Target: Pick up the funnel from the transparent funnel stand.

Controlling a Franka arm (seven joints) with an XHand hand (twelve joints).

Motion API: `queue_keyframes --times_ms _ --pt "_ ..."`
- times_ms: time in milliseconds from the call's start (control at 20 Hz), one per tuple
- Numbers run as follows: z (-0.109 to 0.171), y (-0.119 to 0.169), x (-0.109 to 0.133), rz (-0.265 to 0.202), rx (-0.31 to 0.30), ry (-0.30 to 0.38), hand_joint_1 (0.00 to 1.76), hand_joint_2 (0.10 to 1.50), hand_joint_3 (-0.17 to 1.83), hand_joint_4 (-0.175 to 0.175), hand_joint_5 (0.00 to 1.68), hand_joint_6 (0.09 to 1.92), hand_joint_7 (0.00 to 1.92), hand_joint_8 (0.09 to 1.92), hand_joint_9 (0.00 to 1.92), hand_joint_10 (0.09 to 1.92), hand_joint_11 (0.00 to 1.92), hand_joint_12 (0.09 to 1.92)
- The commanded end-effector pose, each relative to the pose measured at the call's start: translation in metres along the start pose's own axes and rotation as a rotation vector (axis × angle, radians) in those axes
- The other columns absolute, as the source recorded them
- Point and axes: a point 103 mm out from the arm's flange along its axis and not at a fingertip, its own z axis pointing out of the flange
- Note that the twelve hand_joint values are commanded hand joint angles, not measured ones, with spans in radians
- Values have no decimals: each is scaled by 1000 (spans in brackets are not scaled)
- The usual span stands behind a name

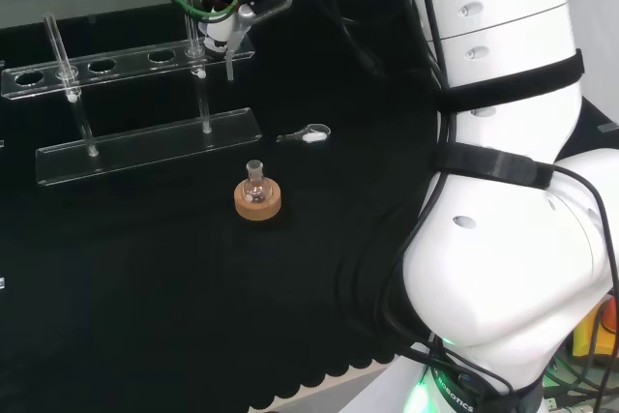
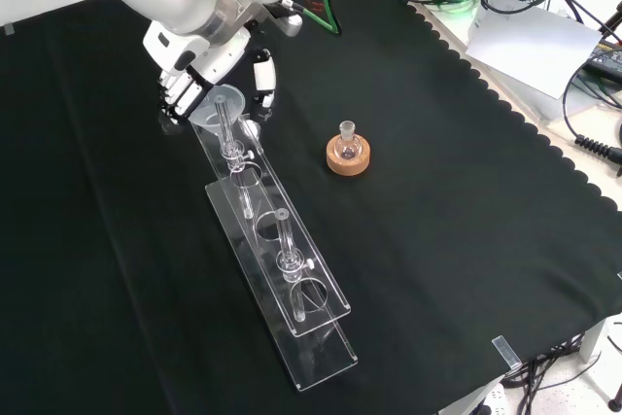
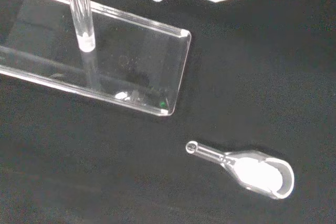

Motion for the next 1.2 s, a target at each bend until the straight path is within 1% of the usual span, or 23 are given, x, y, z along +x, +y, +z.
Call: queue_keyframes --times_ms 50,100,200,350,450,500,550,650,800,850,1050,1200 --pt "2 -1 -4 15 -85 -83 754 688 484 -76 298 87 185 680 509 722 343 1435" --pt "0 -2 -5 19 -105 -108 762 686 505 -75 335 87 240 688 563 683 357 1425" --pt "-5 -6 -7 21 -135 -136 799 698 546 -61 528 92 439 682 733 596 419 1387" --pt "-13 -12 -14 18 -161 -129 861 718 587 -31 789 240 590 651 872 506 486 1333" --pt "-24 -22 -23 16 -211 -116 893 722 619 -14 882 379 643 633 937 457 518 1312" --pt "-31 -28 -27 18 -224 -113 902 724 631 -9 908 426 661 629 959 445 532 1306" --pt "-38 -34 -33 19 -231 -107 908 725 639 -6 923 454 672 628 973 438 541 1302" --pt "-56 -49 -41 22 -216 -109 914 724 654 -7 922 492 683 628 990 430 551 1295" --pt "-79 -76 -50 41 -211 -114 917 718 669 -12 891 518 673 625 989 419 543 1286" --pt "-83 -84 -52 56 -202 -115 917 717 671 -13 885 522 669 624 987 417 539 1286" --pt "-90 -114 -58 86 -176 -124 916 712 679 -16 852 557 657 629 984 414 522 1302" --pt "-81 -138 -61 107 -175 -118 916 709 683 -18 833 576 647 632 981 415 519 1301"
